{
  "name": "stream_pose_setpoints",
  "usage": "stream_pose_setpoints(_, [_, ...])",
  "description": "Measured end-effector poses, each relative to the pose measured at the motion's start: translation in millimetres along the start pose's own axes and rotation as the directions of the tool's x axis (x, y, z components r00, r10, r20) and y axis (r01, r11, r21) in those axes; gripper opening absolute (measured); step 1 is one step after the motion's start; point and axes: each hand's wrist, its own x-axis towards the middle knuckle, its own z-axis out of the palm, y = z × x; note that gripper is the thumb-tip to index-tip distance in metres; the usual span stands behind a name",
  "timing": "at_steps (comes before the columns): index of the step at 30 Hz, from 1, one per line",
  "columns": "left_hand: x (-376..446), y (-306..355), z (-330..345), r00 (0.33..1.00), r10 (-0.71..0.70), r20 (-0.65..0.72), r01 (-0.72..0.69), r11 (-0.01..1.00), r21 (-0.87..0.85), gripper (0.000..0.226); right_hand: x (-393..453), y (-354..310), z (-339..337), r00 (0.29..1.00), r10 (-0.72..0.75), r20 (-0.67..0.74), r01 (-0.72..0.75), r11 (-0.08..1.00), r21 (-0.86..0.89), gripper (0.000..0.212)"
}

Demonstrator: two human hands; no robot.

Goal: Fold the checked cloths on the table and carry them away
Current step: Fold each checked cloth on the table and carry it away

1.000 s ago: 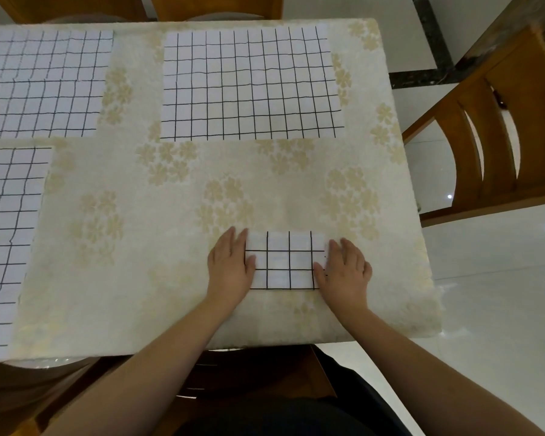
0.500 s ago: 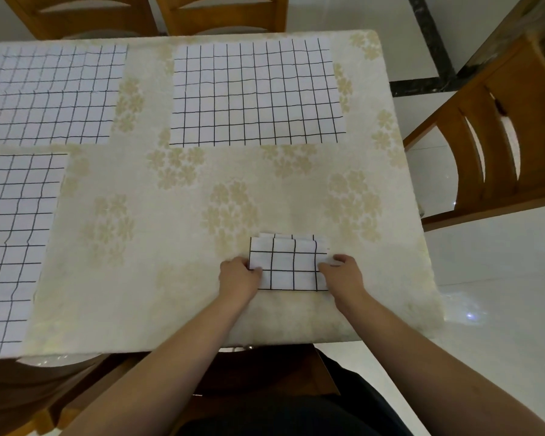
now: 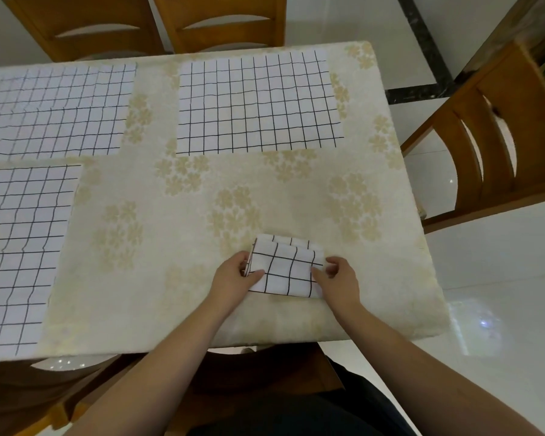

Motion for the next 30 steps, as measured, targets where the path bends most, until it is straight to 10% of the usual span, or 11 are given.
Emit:
stream_pose_setpoints(4, [-15,11,-14,0.992,0.099,0.084,-0.088,0.988,-0.126,0.023,-15,0,-3,0.997,-0.055,0.055,0.043,0.98,0.196,0.062])
stream_pose_setpoints(12, [-33,-1,-24,0.984,0.024,0.178,0.04,0.937,-0.346,0.034,-35,-6,-20,0.952,-0.05,0.302,-0.094,0.891,0.444,0.011])
stream_pose_setpoints(19, [-54,-14,-23,0.995,-0.084,0.057,0.098,0.945,-0.313,0.02,-67,-5,-26,0.976,-0.135,0.172,0.091,0.967,0.239,0.01])
stream_pose_setpoints(24, [-67,-22,-31,0.992,-0.03,0.123,0.057,0.972,-0.228,0.018,-91,11,-23,0.991,-0.119,0.065,0.106,0.979,0.176,0.076])
stream_pose_setpoints(30, [-78,-21,-30,0.976,-0.008,0.22,0.052,0.979,-0.195,0.017,-133,17,-38,0.992,-0.109,-0.066,0.123,0.957,0.263,0.048])
